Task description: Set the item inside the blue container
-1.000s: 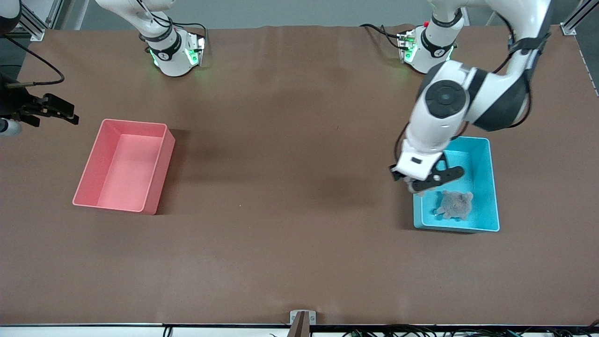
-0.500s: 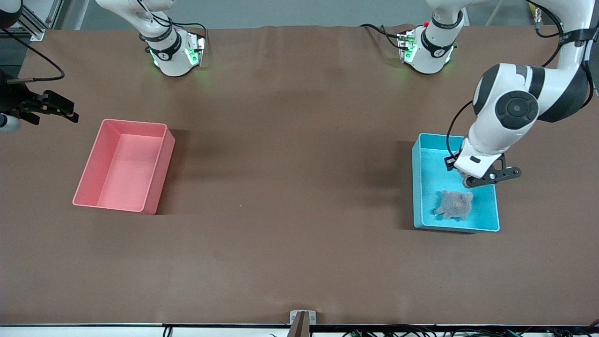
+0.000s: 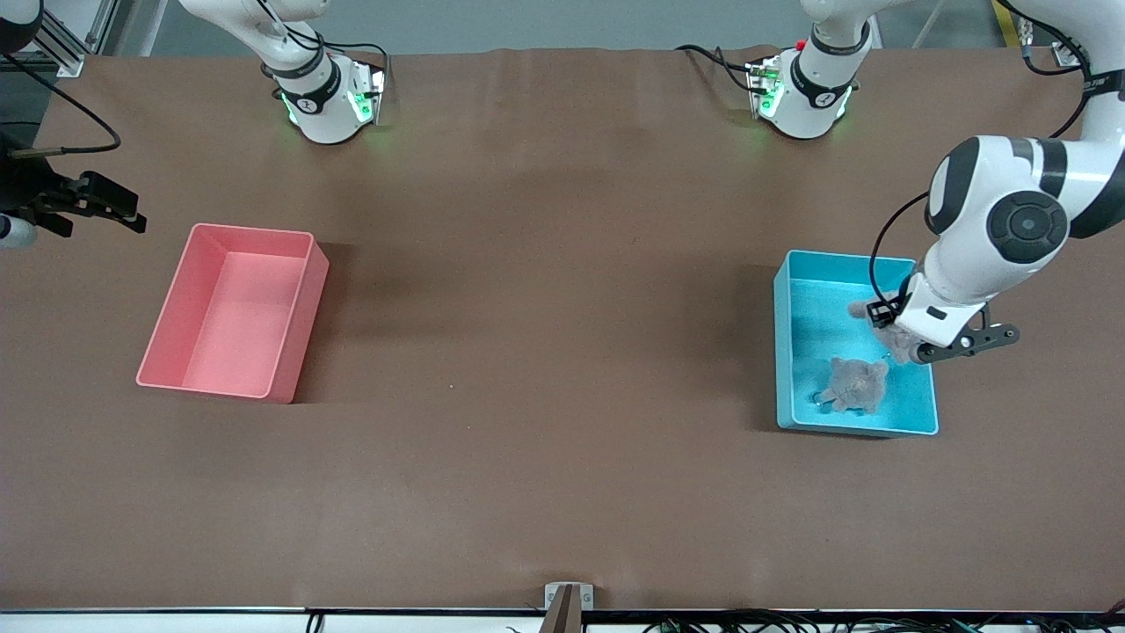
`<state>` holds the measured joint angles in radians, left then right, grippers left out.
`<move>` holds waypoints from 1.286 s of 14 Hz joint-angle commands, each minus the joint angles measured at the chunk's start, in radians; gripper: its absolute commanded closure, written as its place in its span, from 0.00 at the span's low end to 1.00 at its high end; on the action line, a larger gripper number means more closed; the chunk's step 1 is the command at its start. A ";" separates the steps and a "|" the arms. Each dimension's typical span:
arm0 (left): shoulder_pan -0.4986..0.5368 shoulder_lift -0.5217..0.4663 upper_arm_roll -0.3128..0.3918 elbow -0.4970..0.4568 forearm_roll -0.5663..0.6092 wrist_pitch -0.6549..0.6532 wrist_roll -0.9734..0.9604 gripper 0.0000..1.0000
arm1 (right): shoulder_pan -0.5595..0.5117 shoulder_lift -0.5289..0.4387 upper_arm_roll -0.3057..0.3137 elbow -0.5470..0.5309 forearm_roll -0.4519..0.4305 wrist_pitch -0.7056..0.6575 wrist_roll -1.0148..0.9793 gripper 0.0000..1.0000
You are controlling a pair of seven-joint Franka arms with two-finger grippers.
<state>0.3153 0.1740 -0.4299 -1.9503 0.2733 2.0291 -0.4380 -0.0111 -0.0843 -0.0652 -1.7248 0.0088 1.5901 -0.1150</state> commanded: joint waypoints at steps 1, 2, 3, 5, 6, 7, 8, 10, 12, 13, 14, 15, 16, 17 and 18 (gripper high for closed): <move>-0.005 0.007 -0.009 0.149 -0.017 -0.126 0.015 0.00 | -0.006 -0.032 0.004 -0.033 0.008 0.014 0.005 0.00; -0.007 0.018 -0.010 0.198 -0.017 -0.162 0.018 0.00 | -0.006 -0.032 0.004 -0.033 0.008 0.014 0.005 0.00; -0.008 0.019 -0.010 0.243 -0.017 -0.187 0.018 0.00 | -0.006 -0.032 0.004 -0.032 0.008 0.014 0.005 0.00; -0.007 0.013 -0.010 0.312 -0.016 -0.199 0.086 0.00 | -0.006 -0.029 0.005 -0.026 0.008 0.011 0.003 0.00; -0.008 0.010 -0.013 0.352 -0.019 -0.214 0.138 0.00 | -0.006 -0.031 0.004 -0.025 0.008 0.013 0.003 0.00; -0.007 0.007 -0.016 0.385 -0.025 -0.242 0.159 0.00 | -0.006 -0.031 0.004 -0.025 0.007 0.013 0.003 0.00; -0.007 0.007 -0.021 0.427 -0.042 -0.286 0.165 0.00 | -0.006 -0.031 0.004 -0.025 0.007 0.013 0.003 0.00; -0.010 0.007 -0.033 0.507 -0.065 -0.398 0.163 0.00 | -0.006 -0.031 0.005 -0.027 0.007 0.010 0.005 0.00; -0.004 0.002 -0.036 0.527 -0.077 -0.452 0.186 0.00 | -0.006 -0.031 0.005 -0.027 0.008 0.008 0.009 0.00; 0.002 -0.002 -0.036 0.527 -0.095 -0.457 0.214 0.00 | -0.006 -0.032 0.005 -0.027 0.008 0.008 0.011 0.00; 0.005 -0.023 -0.032 0.527 -0.123 -0.475 0.252 0.00 | -0.006 -0.032 0.007 -0.027 0.008 0.007 0.011 0.00; 0.007 -0.036 -0.027 0.527 -0.144 -0.495 0.277 0.00 | -0.006 -0.032 0.007 -0.027 0.010 0.008 0.011 0.00; 0.014 -0.053 -0.026 0.525 -0.158 -0.507 0.288 0.00 | -0.004 -0.034 0.007 -0.027 0.010 0.008 0.011 0.00; 0.015 -0.063 -0.027 0.525 -0.160 -0.513 0.292 0.00 | -0.004 -0.034 0.008 -0.027 0.010 0.008 0.011 0.00; 0.010 -0.070 -0.026 0.525 -0.160 -0.515 0.300 0.00 | -0.004 -0.035 0.008 -0.027 0.010 0.008 0.011 0.00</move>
<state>0.3199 0.1400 -0.4562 -1.4227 0.1347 1.5379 -0.1711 -0.0111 -0.0854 -0.0637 -1.7244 0.0090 1.5934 -0.1149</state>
